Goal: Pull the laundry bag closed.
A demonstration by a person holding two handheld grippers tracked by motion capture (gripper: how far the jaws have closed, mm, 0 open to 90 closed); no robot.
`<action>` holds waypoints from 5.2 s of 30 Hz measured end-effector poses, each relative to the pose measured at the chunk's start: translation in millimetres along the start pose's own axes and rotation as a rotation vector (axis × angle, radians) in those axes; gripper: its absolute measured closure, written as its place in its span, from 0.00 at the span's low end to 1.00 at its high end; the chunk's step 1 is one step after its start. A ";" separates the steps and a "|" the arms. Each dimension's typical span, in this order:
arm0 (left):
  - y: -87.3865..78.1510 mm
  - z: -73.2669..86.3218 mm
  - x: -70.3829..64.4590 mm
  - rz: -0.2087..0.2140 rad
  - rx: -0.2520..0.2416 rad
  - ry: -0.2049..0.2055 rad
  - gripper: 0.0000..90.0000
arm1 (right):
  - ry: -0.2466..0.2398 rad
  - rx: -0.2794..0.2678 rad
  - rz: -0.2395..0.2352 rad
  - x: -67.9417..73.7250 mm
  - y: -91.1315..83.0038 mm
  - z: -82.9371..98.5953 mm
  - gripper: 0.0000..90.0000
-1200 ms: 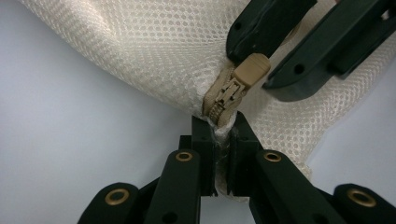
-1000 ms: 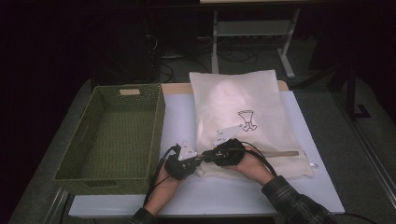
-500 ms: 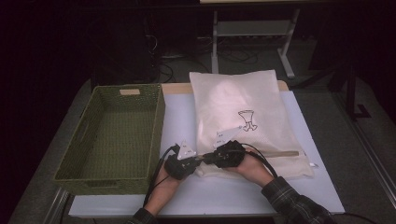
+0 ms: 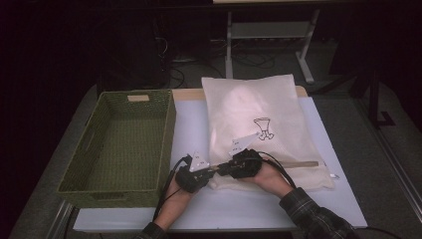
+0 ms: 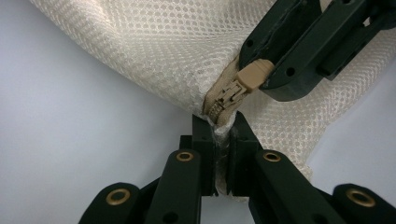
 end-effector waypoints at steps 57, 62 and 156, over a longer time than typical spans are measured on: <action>-3.0 -0.9 5.4 0.014 -0.010 -0.082 0.93 | 0.007 0.060 0.137 -17.5 -50.6 37.8 0.91; -2.5 -0.2 5.5 0.011 -0.006 -0.085 0.93 | 0.015 0.061 0.146 -17.5 -54.3 41.8 0.91; -3.5 -3.2 3.3 0.024 0.013 -0.114 0.93 | 0.312 0.032 0.460 -20.9 -185.9 153.7 0.91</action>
Point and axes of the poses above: each handheld gripper's, and its own axes: y roughly forward along the jaws, z roughly out of its underside, x roughly to its left, the point moved 5 cm from there along y, roughly forward along the jaws, and after that the axes turned 11 degrees about -y, right-handed, at the moved point
